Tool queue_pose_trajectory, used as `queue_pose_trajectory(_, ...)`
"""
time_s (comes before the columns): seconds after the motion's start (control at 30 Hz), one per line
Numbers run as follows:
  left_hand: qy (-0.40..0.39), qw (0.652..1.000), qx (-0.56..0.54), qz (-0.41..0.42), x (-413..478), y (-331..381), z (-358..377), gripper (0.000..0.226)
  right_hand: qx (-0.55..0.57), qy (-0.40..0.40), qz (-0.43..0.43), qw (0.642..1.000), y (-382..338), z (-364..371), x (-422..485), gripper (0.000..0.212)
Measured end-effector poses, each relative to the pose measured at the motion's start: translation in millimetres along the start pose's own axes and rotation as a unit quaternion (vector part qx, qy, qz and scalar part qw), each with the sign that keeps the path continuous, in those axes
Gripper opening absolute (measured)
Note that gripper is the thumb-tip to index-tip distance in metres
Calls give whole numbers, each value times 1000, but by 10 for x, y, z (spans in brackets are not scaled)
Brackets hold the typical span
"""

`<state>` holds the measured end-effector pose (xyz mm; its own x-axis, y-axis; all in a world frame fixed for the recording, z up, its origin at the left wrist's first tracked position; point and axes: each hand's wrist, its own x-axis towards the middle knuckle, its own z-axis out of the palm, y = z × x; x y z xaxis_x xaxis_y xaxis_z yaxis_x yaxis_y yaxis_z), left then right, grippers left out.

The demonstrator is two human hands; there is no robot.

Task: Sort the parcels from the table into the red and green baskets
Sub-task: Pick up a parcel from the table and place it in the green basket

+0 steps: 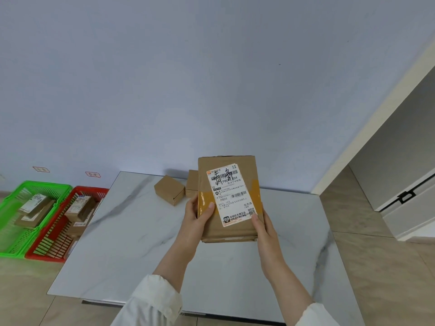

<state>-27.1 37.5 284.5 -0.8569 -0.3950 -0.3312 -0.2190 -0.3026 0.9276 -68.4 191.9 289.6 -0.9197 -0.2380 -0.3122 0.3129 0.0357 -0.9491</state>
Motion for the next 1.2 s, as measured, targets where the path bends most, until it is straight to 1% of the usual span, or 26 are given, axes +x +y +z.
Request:
queue_pose_trajectory(0.1, 1, 1000, -25, 7, -18, -26, 1, 46, 1, 5, -4, 1000, -14, -8, 6, 50)
queue_pose_trajectory(0.23, -20, 1000, -13, 21, -5, -26, 51, 53, 0, 5, 1, 1000, 10, -58, 35, 49)
queue_pose_trajectory(0.37, -24, 1000, 4, 19, 20, 9, 122, 57, -10, 3, -3, 1000, 3, -111, 75, 50)
queue_pose_trajectory(0.67, -14, 1000, -4, 17, 26, -33, 159, 62, -20, -10, 0, 1000, 6, -144, 132, 50)
queue_pose_trajectory(0.97, -11, 1000, -8, 19, 51, -49, 222, 61, -14, -7, 1, 1000, -26, -193, 129, 51)
queue_pose_trajectory(1.2, 1, 1000, -9, 15, 1, -108, 185, 57, -23, -25, 4, 999, 23, -183, 113, 51)
